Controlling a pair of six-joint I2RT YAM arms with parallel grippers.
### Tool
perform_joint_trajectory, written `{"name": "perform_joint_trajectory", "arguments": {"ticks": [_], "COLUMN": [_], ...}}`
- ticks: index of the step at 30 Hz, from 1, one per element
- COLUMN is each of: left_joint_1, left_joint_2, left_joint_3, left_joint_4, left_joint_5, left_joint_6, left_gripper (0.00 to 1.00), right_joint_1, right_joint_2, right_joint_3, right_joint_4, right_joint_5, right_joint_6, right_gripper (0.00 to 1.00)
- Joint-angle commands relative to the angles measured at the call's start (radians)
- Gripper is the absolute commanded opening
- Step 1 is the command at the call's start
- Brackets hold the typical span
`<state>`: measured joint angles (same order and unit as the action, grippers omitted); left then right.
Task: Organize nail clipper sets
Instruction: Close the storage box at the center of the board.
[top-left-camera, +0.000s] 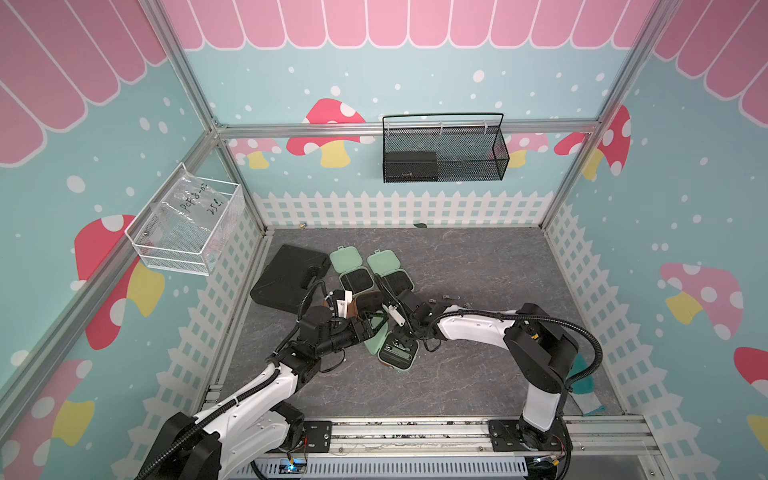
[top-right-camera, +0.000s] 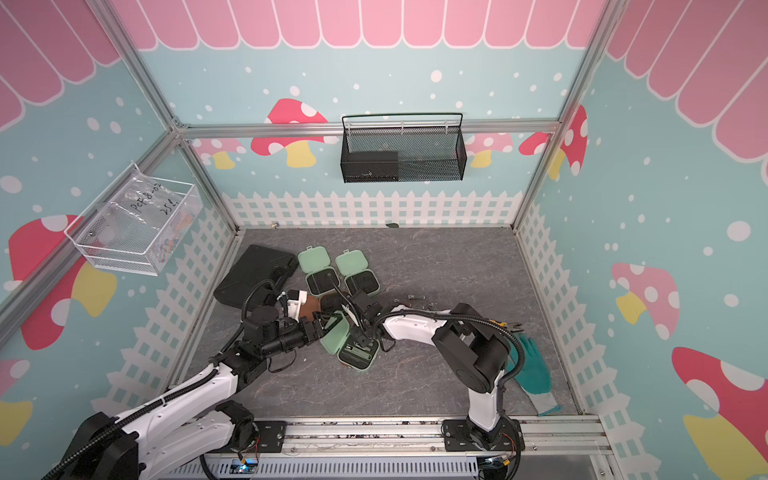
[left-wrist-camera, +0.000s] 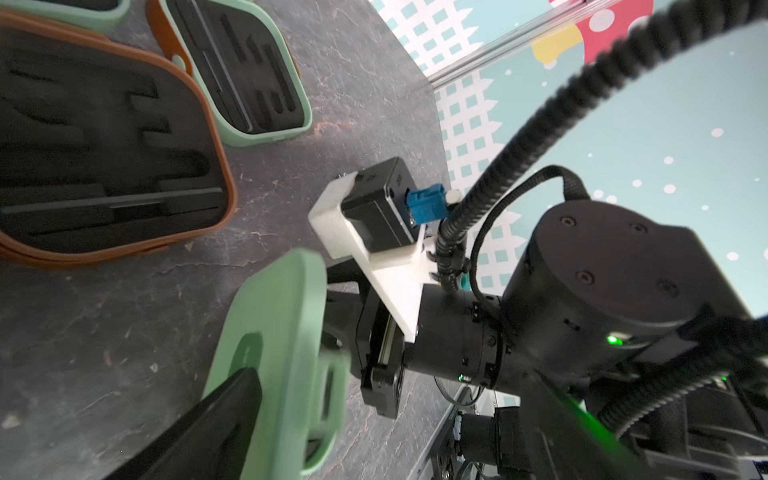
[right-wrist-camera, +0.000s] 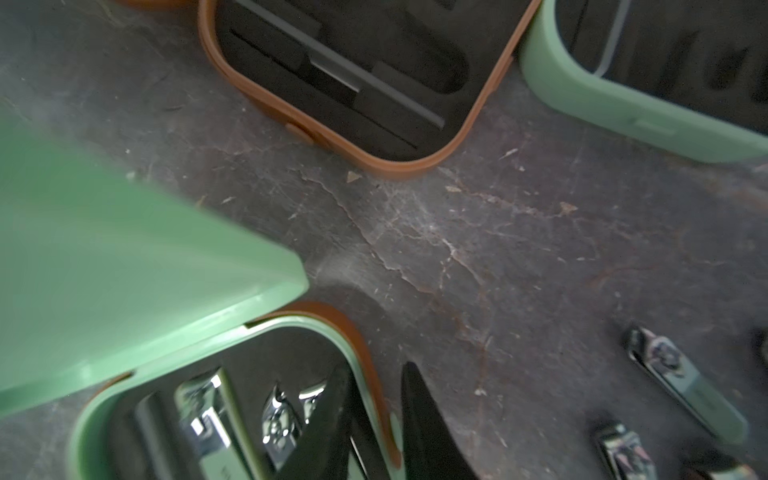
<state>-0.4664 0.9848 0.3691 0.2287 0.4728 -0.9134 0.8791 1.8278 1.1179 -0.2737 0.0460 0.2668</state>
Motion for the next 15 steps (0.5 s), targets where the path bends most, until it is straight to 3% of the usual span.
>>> {"name": "perform_joint_trajectory", "arguments": {"ticks": [1,8,15], "left_joint_1": [-0.005,-0.029,-0.145], "left_joint_2": [-0.014,0.053,0.180], "left_joint_3": [0.025,0.066,0.080], "left_joint_4": [-0.009,0.017,0.077], "left_joint_5": [0.010,0.031,0.019], "left_joint_6": [-0.009,-0.002,-0.011], "left_gripper": [0.99,0.99,0.99], "right_joint_1": [0.009,0.008,-0.008], "right_joint_2": [-0.114,-0.342,-0.538], "right_joint_3": [-0.015,-0.118,-0.277], "right_joint_4": [-0.048,-0.107,-0.042], "right_joint_5": [0.047,0.048,-0.038], "right_joint_6": [0.048,0.203,0.413], "right_gripper": [0.36,0.49,0.59]}}
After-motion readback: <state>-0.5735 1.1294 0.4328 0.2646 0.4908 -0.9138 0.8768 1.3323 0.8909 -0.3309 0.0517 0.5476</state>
